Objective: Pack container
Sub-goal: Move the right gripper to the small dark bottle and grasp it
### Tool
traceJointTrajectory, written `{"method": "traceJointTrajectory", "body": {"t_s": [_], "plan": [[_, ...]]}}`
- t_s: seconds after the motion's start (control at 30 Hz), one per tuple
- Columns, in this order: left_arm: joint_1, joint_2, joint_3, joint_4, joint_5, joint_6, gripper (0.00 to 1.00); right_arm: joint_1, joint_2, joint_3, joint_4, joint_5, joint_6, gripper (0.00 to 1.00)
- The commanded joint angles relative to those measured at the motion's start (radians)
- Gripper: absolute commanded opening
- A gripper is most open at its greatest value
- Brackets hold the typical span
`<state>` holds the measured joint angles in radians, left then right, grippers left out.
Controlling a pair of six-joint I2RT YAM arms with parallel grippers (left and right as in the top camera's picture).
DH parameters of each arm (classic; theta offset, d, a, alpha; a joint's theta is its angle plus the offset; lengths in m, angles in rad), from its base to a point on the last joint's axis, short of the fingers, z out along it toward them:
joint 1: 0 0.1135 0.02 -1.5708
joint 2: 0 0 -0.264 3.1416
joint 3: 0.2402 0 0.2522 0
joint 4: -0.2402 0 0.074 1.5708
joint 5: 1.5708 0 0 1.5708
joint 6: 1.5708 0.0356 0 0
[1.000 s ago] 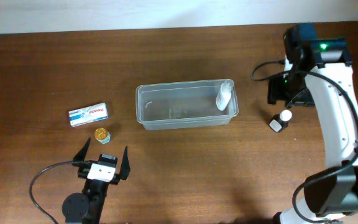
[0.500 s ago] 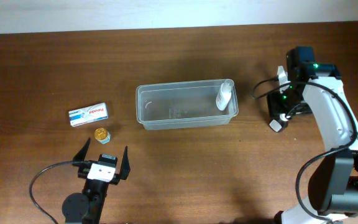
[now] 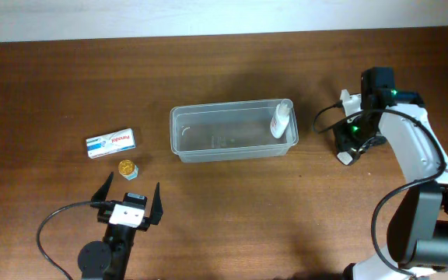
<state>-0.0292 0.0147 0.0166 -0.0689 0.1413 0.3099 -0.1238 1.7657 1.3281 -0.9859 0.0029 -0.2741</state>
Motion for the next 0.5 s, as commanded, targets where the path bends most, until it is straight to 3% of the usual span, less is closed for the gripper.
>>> {"method": "traceJointTrajectory", "body": {"t_s": [0.0, 0.47], "plan": [[0.006, -0.01, -0.008, 0.0, -0.007, -0.003, 0.99, -0.001, -0.008, -0.016, 0.002, -0.021, -0.034, 0.58], [0.006, -0.01, -0.007, 0.0, -0.007, -0.003, 0.99, -0.002, -0.008, -0.023, -0.047, -0.009, -0.051, 0.52]]}}
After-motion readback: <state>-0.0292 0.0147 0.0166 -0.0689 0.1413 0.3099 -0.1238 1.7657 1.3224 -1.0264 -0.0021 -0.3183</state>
